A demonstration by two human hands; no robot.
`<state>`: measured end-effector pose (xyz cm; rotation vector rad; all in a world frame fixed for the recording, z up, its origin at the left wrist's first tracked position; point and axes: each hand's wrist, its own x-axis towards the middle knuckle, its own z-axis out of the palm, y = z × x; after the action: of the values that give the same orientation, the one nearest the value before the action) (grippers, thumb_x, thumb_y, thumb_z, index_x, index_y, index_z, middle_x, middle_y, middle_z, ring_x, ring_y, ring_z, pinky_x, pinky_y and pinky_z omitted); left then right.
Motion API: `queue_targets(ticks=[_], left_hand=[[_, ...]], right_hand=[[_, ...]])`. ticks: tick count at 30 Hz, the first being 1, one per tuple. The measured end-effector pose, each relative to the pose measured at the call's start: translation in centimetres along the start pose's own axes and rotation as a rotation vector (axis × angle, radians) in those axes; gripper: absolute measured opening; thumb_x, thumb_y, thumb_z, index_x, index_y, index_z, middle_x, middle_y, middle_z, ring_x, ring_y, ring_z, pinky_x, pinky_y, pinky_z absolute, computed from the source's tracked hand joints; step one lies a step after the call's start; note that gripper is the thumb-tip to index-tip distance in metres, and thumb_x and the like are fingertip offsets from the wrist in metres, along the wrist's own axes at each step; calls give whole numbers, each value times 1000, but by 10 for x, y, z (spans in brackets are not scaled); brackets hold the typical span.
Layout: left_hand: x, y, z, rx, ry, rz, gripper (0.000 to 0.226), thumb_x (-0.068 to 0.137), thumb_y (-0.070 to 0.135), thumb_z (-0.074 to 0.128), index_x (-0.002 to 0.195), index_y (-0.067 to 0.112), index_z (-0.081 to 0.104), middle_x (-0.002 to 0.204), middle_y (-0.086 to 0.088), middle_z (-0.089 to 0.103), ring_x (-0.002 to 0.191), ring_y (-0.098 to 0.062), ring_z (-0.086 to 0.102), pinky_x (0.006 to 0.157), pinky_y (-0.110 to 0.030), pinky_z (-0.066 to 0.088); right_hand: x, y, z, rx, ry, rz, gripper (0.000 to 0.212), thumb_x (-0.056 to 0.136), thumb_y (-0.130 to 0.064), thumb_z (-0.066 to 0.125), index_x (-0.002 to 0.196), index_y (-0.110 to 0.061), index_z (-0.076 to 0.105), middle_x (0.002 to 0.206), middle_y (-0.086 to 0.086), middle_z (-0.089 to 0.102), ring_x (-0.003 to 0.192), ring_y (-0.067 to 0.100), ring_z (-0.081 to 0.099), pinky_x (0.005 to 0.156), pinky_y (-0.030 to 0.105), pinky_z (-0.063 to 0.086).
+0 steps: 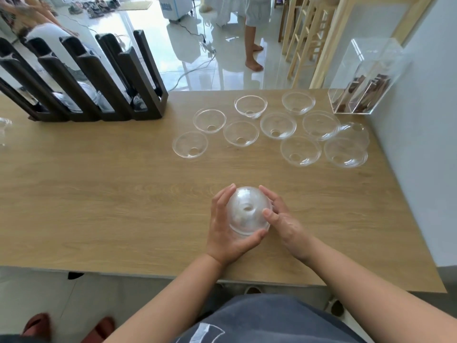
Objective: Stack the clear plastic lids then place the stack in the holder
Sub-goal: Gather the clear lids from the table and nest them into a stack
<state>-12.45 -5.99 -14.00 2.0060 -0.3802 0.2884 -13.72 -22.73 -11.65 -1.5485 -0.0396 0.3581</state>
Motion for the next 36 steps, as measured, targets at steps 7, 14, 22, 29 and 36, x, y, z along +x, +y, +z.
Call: queue_targets(ticks=[7, 14, 22, 29, 36], left_hand=[[33, -8, -52, 62, 160, -3, 60, 87, 48, 53, 137, 14, 46, 144, -8, 42, 135, -24, 38, 114, -35, 26], [107, -60, -81, 894, -332, -354, 28, 87, 39, 56, 114, 44, 64, 160, 10, 19, 147, -33, -9, 117, -54, -5], [105, -51, -97, 396, -152, -262, 33, 89, 20, 63, 121, 27, 62, 126, 13, 57, 128, -17, 45, 109, -43, 32], [67, -39, -86, -584, 202, -793, 26, 88, 6, 66, 105, 22, 55, 111, -5, 60, 89, -13, 57, 76, -27, 45], [46, -49, -105, 135, -10, -811, 60, 70, 46, 82, 112, 27, 45, 123, 2, 53, 105, -18, 56, 91, -39, 49]], right_hand=[[41, -23, -63, -589, 478, -175, 49, 80, -47, 53, 127, -37, 47, 131, -3, 51, 118, 26, 48, 102, 39, 37], [71, -21, -101, -1351, 515, 91, 52, 84, -13, 54, 132, -32, 49, 120, -1, 63, 114, 27, 38, 91, 39, 21], [48, -44, -67, 305, 482, 4, 50, 91, 4, 53, 128, -28, 45, 85, 6, 68, 70, 12, 61, 68, 24, 47], [32, -19, -84, 422, 596, 268, 37, 93, -6, 55, 129, -10, 52, 92, 7, 62, 74, 14, 57, 69, 25, 45], [37, -10, -71, -545, 493, 242, 87, 61, -49, 84, 134, -44, 38, 148, -3, 26, 135, 23, 28, 113, 44, 28]])
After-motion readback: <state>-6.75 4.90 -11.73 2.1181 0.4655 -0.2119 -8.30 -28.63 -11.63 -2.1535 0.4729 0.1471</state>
